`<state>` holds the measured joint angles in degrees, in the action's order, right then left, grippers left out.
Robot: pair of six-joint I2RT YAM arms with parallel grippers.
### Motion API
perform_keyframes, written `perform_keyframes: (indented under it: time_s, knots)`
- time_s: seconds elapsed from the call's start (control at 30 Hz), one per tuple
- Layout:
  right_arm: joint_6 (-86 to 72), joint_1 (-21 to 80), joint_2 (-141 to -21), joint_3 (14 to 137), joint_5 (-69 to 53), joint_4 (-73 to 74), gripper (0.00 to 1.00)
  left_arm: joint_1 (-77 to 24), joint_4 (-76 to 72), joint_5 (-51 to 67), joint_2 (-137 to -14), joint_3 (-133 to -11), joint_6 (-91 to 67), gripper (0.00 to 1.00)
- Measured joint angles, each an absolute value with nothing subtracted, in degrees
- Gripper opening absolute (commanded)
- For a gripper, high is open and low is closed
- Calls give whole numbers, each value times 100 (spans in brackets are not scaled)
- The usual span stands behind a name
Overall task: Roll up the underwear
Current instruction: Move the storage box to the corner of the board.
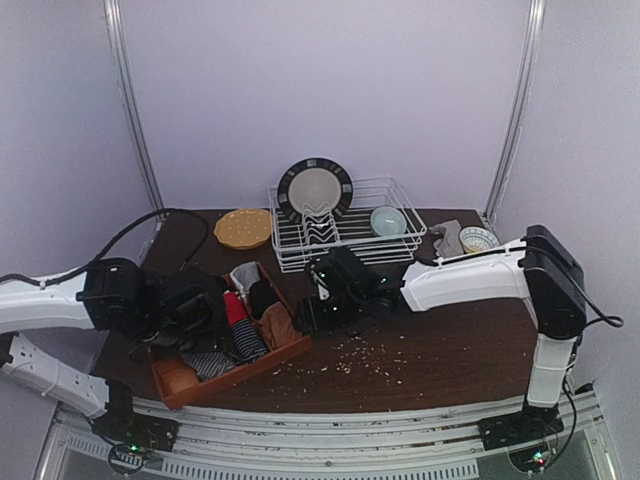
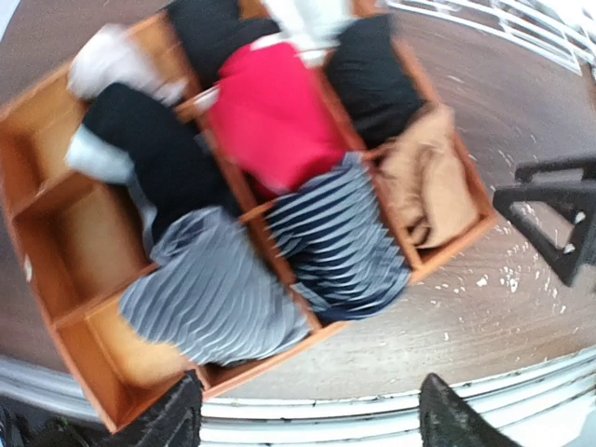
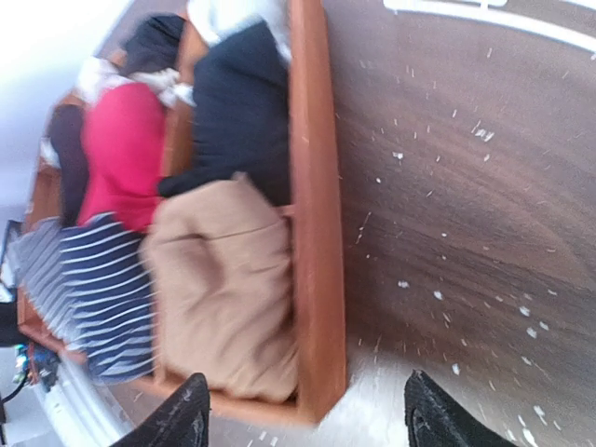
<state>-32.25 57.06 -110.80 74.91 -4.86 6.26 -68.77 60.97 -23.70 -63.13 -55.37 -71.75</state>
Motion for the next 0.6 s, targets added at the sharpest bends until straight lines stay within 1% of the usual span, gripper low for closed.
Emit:
perform_keyframes:
  time_s: [0.03, 0.17, 0.27, 0.47, 0.6]
  knots:
    - [-3181, 5706, -10873, 7413, -478, 668, 70, -6980, 6042, -2458, -6567, -5706, -6936, 66]
    - [-3026, 5682, -10007, 6958, -270, 794, 70, -7166, 5363, -2344, -7568, -5975, -6101, 34]
    - [-2910, 5618, -9266, 6434, 141, 954, 70, -7262, 4910, -2088, -8447, -6287, -5564, 16]
    - [-2873, 5260, -7837, 5135, 921, 1188, 70, -7463, 4147, -1664, -9979, -6921, -4974, 0]
    - [-2882, 5035, -7089, 4480, 1354, 1234, 70, -7474, 4025, -1614, -10962, -7426, -4639, 0]
